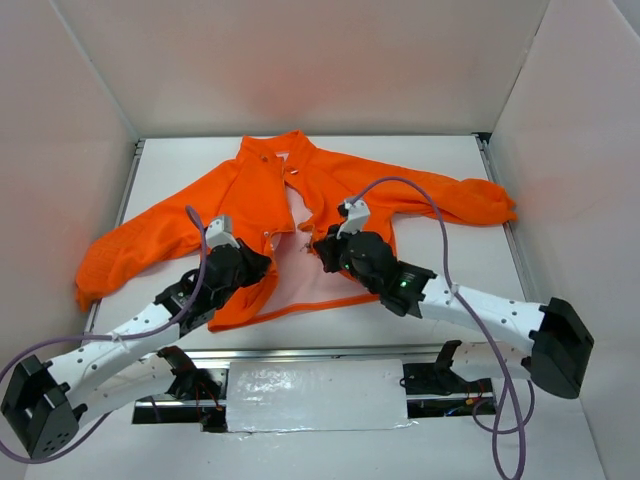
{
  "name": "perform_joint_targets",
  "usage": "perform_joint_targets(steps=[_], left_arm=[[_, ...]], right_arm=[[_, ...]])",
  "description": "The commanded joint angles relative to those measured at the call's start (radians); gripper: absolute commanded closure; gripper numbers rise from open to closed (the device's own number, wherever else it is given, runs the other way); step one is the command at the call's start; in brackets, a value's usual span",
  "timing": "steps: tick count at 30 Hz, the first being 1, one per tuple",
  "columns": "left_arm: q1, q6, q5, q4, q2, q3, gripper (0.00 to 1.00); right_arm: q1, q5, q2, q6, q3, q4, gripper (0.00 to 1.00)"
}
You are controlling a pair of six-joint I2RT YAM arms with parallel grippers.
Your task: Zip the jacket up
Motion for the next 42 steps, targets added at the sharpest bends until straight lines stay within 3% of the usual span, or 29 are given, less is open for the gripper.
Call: perform_joint_targets(steps=[1, 3, 5, 9, 14, 20, 23, 24, 27, 30, 31, 32, 36, 39, 42], left_arm=[[-0.002, 0.003, -0.059, -0.026, -0.047, -0.003, 1.0], [-0.001, 0.003, -0.057, -0.008, -0.046, -0.031, 1.0], [-0.001, 0.005, -0.048, -0.011, -0.03, -0.029, 1.0], [-0.002, 0.022, -0.035, -0.043, -0.038, -0.011, 1.0], [-0.002, 0.039, -0.043, -0.054, -0.101, -0.037, 1.0], [-0.002, 0.057, -0.035, -0.068, -0.115, -0.037, 1.0], [-0.002, 0.065, -0.042, -0.072, -0.115, -0.035, 1.0], [-0.002, 0.068, -0.046, -0.075, -0.115, -0.034, 1.0], [-0.002, 0.068, -0.055, -0.092, -0.115, -0.029, 1.0], [-0.002, 0.057, -0.062, -0.104, -0.122, -0.032, 1.0], [-0.002, 0.049, -0.06, -0.104, -0.124, -0.032, 1.0], [-0.002, 0.043, -0.059, -0.107, -0.125, -0.032, 1.0], [-0.001, -0.012, -0.071, -0.156, -0.119, -0.014, 1.0], [0.001, -0.069, -0.085, -0.231, -0.115, 0.015, 1.0], [-0.001, -0.064, -0.086, -0.253, -0.121, 0.043, 1.0]], right_arm=[[-0.018, -0.139, 0.051, -0.032, -0.01, 0.1, 1.0], [-0.017, -0.176, 0.187, 0.026, 0.013, 0.029, 1.0], [-0.012, -0.11, 0.255, 0.068, 0.01, 0.018, 1.0], [-0.012, 0.046, 0.26, 0.07, 0.022, 0.039, 1.0], [-0.01, 0.097, 0.154, -0.01, -0.12, 0.361, 1.0], [-0.012, 0.083, 0.125, -0.091, -0.231, 0.586, 1.0], [-0.015, 0.007, 0.1, -0.125, -0.245, 0.615, 1.0], [-0.035, -0.145, 0.064, -0.148, -0.228, 0.566, 1.0], [-0.058, -0.333, 0.017, -0.156, -0.191, 0.474, 1.0], [-0.061, -0.32, 0.147, -0.093, -0.026, 0.145, 1.0], [-0.061, -0.262, 0.195, -0.02, 0.076, -0.041, 1.0], [-0.063, -0.256, 0.232, 0.014, 0.111, -0.099, 1.0], [-0.078, -0.303, 0.396, 0.12, 0.211, -0.207, 1.0], [-0.096, -0.273, 0.462, 0.116, 0.402, -0.324, 1.0], [-0.13, -0.296, 0.438, 0.077, 0.475, -0.298, 1.0]])
